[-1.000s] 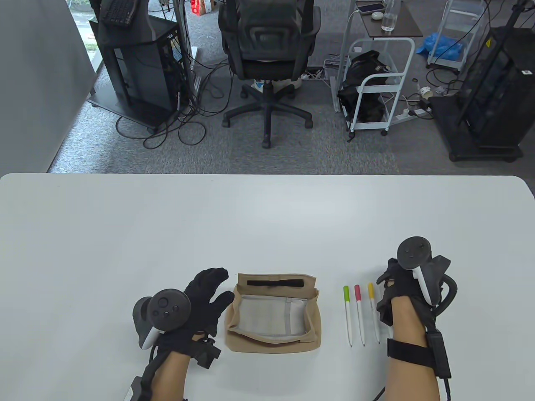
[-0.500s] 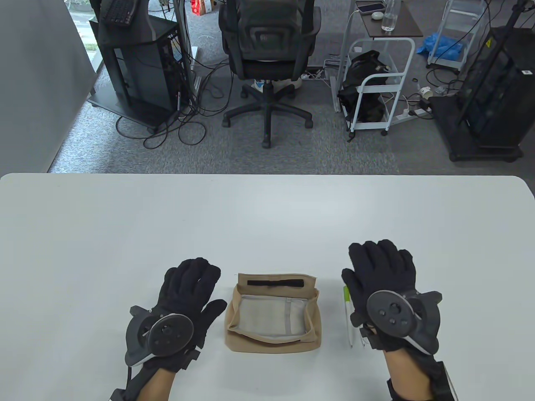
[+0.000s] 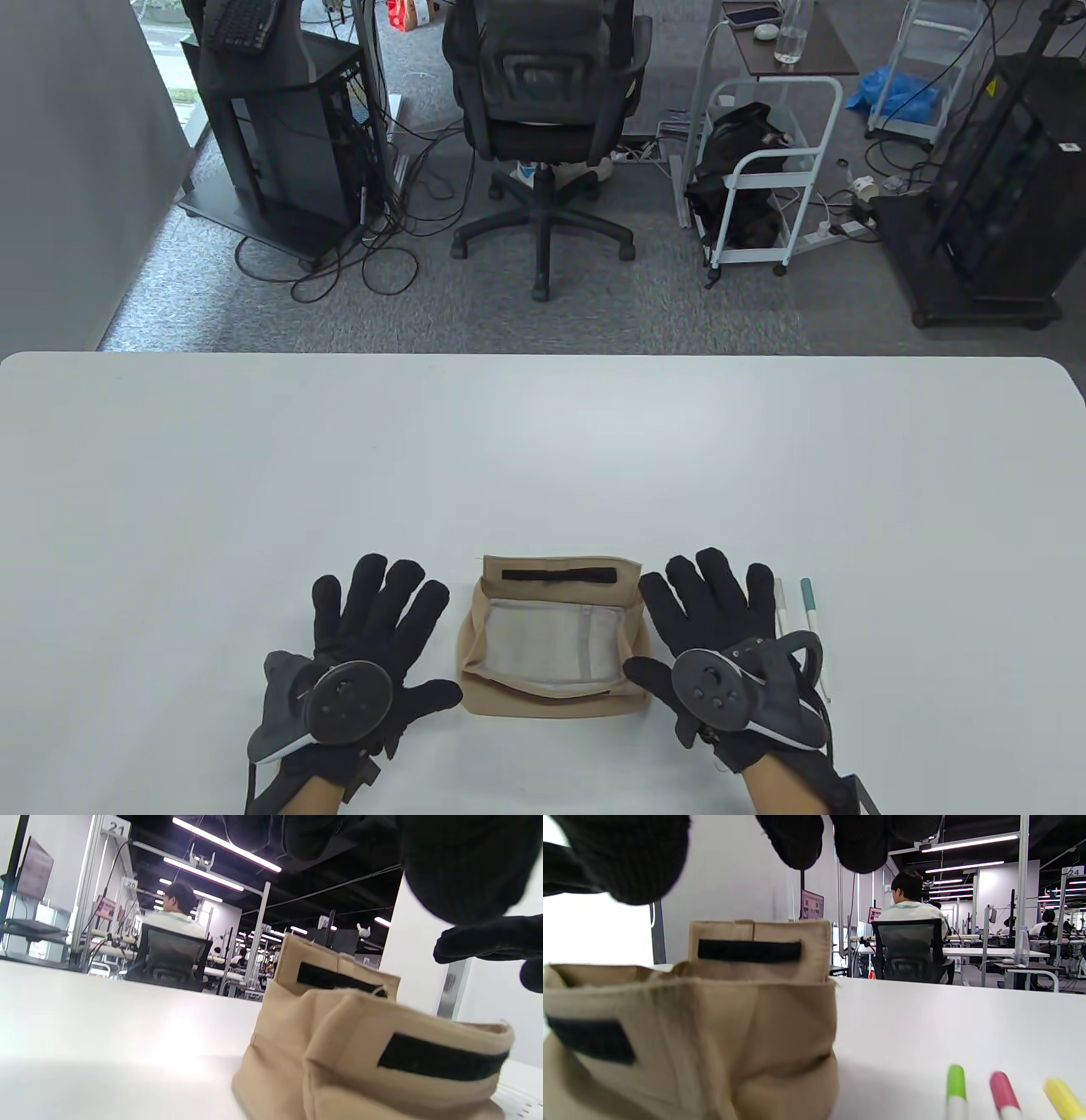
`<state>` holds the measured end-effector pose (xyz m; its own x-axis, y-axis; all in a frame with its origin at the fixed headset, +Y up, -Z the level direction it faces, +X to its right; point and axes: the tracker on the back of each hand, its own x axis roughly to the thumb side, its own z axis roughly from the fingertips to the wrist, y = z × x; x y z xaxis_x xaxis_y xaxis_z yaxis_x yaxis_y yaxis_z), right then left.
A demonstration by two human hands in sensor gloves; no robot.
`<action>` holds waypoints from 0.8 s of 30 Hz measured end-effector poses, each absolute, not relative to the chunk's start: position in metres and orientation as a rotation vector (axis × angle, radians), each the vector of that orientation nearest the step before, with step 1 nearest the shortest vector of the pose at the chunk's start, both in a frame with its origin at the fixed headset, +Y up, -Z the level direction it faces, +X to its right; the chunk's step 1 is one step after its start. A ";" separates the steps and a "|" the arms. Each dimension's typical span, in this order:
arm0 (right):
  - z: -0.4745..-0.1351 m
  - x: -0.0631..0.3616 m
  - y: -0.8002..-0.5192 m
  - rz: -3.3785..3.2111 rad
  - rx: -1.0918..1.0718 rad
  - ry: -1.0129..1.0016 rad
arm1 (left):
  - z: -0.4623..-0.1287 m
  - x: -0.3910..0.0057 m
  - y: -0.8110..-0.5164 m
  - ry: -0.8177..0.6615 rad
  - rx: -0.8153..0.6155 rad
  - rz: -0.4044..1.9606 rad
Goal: Twist to extend twist pen refills
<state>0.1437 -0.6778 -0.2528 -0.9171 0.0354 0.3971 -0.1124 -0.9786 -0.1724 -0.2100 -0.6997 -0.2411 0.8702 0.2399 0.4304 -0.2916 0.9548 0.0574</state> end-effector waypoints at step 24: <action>-0.261 0.153 -0.706 3.099 0.511 -0.120 | -0.243 -0.219 -0.716 -0.380 0.056 0.275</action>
<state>0.1527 -0.7065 -0.2607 -0.9471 -0.0135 0.3208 -0.0113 -0.9971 -0.0754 -0.2192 -0.7160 -0.2434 0.8921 0.2545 0.3733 -0.2753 0.9614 0.0023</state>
